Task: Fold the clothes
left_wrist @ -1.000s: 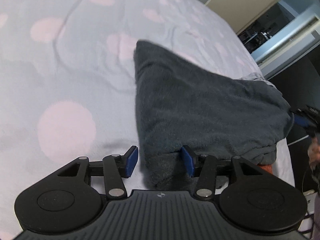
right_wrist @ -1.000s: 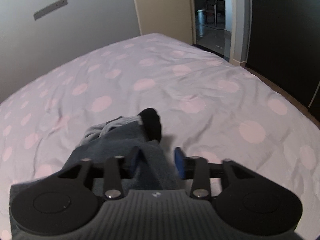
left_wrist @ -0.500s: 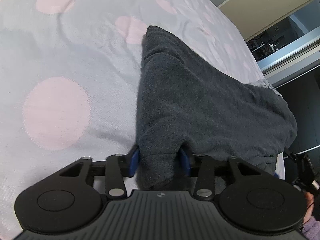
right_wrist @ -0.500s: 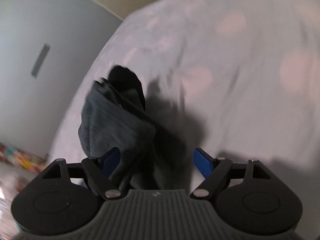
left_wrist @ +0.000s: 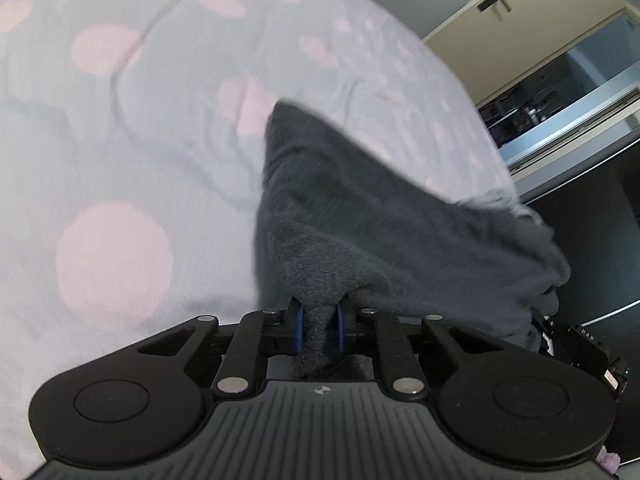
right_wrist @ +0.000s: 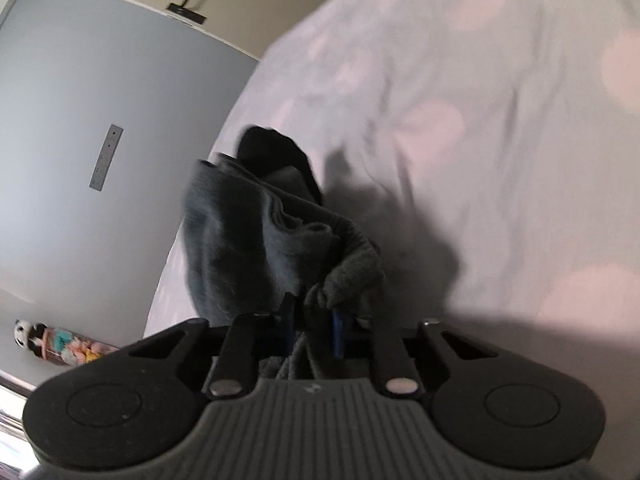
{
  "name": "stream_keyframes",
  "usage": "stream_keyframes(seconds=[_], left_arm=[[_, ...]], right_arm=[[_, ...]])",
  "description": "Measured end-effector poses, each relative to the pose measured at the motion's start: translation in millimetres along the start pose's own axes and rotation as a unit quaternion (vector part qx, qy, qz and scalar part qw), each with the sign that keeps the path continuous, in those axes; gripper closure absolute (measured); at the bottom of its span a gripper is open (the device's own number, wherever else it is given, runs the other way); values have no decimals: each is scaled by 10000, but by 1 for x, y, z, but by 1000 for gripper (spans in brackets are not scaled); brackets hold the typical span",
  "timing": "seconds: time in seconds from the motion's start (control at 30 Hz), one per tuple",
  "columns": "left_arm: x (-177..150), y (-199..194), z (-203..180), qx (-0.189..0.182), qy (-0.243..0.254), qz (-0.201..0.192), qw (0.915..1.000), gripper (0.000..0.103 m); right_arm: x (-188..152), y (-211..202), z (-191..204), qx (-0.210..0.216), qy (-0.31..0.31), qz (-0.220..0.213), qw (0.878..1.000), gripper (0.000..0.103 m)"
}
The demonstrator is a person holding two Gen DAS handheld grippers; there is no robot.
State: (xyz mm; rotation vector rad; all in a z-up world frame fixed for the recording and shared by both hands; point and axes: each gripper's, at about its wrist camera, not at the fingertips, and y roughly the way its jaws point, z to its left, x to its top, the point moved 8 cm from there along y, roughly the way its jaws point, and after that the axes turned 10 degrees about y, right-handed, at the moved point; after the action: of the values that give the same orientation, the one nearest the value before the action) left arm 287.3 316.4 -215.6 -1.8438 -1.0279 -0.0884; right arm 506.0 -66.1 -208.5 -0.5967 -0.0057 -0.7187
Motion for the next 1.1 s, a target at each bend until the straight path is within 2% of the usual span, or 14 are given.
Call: stream_keyframes(seconds=[0.13, 0.3, 0.37, 0.5, 0.67, 0.8, 0.93, 1.1], left_arm=[[27, -30, -8, -111, 86, -140, 9998, 87], [58, -84, 4, 60, 145, -326, 9993, 88], [66, -110, 16, 201, 175, -412, 9988, 88], [64, -164, 60, 550, 54, -326, 9979, 88], [24, -232, 122, 924, -391, -136, 9949, 88], [-24, -283, 156, 1135, -610, -34, 9917, 88], [-73, -312, 184, 1309, -711, 141, 9887, 88], [-124, -311, 210, 1418, -813, 263, 9862, 88]], right_arm=[[1, -26, 32, -106, -253, -96, 9996, 88], [-17, -47, 87, -287, -644, -89, 9975, 91], [-31, -51, 109, -301, -727, -22, 9969, 92], [-84, -51, 135, -375, -761, 365, 9957, 92], [-170, -51, 141, -438, -552, 952, 9930, 92], [-239, -76, 124, -511, -365, 1348, 9889, 93], [-291, -110, 96, -619, -204, 1680, 9836, 93], [-334, -124, 58, -944, -288, 1864, 9775, 93]])
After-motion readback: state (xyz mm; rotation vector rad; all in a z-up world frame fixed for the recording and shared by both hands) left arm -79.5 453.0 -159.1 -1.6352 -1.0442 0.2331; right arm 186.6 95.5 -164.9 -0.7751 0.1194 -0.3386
